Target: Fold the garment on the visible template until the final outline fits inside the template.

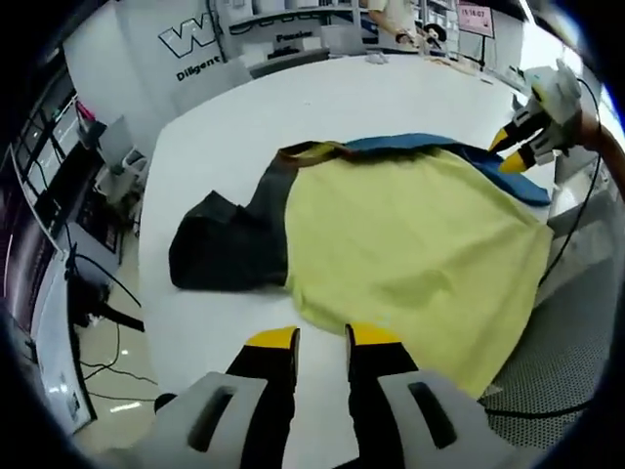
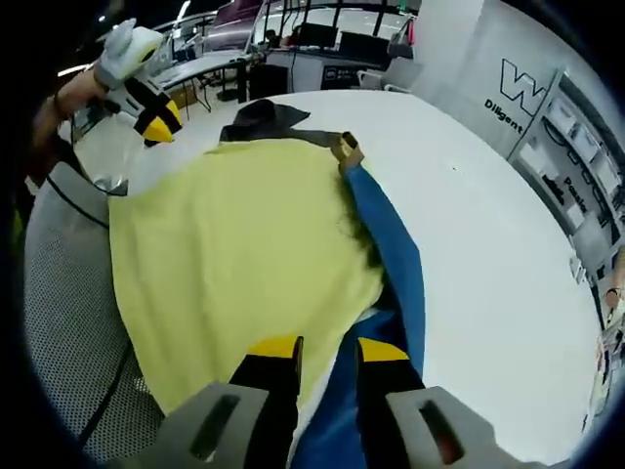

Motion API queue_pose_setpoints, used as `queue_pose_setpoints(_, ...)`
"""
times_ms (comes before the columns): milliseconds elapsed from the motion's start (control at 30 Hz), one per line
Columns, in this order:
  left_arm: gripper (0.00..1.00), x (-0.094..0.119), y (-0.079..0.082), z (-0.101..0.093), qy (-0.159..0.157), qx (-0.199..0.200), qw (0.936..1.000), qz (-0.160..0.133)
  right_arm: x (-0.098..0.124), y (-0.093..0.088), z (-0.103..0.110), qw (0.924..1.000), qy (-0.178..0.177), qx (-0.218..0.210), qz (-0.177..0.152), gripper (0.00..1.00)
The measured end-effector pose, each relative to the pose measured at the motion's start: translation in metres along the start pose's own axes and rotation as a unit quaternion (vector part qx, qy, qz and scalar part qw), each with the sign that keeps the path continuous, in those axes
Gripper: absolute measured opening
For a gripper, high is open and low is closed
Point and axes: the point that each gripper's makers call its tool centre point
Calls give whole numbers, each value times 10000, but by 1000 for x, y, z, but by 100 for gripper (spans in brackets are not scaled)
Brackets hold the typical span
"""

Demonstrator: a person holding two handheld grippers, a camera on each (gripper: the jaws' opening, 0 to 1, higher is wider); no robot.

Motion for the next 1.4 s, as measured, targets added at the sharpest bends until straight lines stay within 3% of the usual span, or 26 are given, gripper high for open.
queue_pose_setpoints(100, 17, -6, 11, 2, -12, 185, 9994, -278, -7, 7, -9, 9993, -109, -266, -226, 14)
queue_pose_setpoints(200, 18, -16, 13, 0, -174, 53, 9995, -252, -14, 13, -13, 9984, -139, -376, -390, 14)
queue_pose_setpoints(267, 16, -22, 20, 3, -166, 239, 9985, -466, -21, 17, -15, 9972, -141, -518, -518, 14)
queue_pose_setpoints(333, 17, -27, 23, 3, -205, 238, 9983, -491, -27, 17, -18, 9970, -158, -558, -508, 13)
queue_pose_setpoints(600, 20, -54, 41, 18, -25, 624, 9942, -881, -49, 14, -35, 9927, -364, -1016, -540, 12)
queue_pose_setpoints(667, 20, -60, 43, 22, -1, 787, 9928, -899, -52, 23, -39, 9890, -397, -1166, -819, 10)
queue_pose_setpoints(833, 19, -82, 51, 32, 106, 807, 9923, -931, -64, 21, -51, 9887, -555, -1243, -631, 10)
queue_pose_setpoints(1000, 15, -103, 56, 28, -39, 881, 9920, -899, -74, 19, -61, 9880, -759, -1237, -522, 5)
queue_pose_setpoints(1233, 9, -118, 55, 28, -15, 887, 9926, -824, -85, 10, -61, 9906, -768, -1092, -301, 3)
queue_pose_setpoints(1333, 12, -119, 60, 30, 22, 1090, 9892, -979, -85, 9, -63, 9906, -825, -1056, -277, 0)
queue_pose_setpoints(1400, 8, -121, 62, 29, -35, 1047, 9896, -984, -86, 9, -64, 9918, -847, -936, -216, 0)
Point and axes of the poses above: the point that each gripper's makers call its tool centre point, and the gripper's own axes: x roughly backward along the fingers, z roughly to its left, y roughly out of its top, and after that the axes turned 14 degrees about x, right-handed
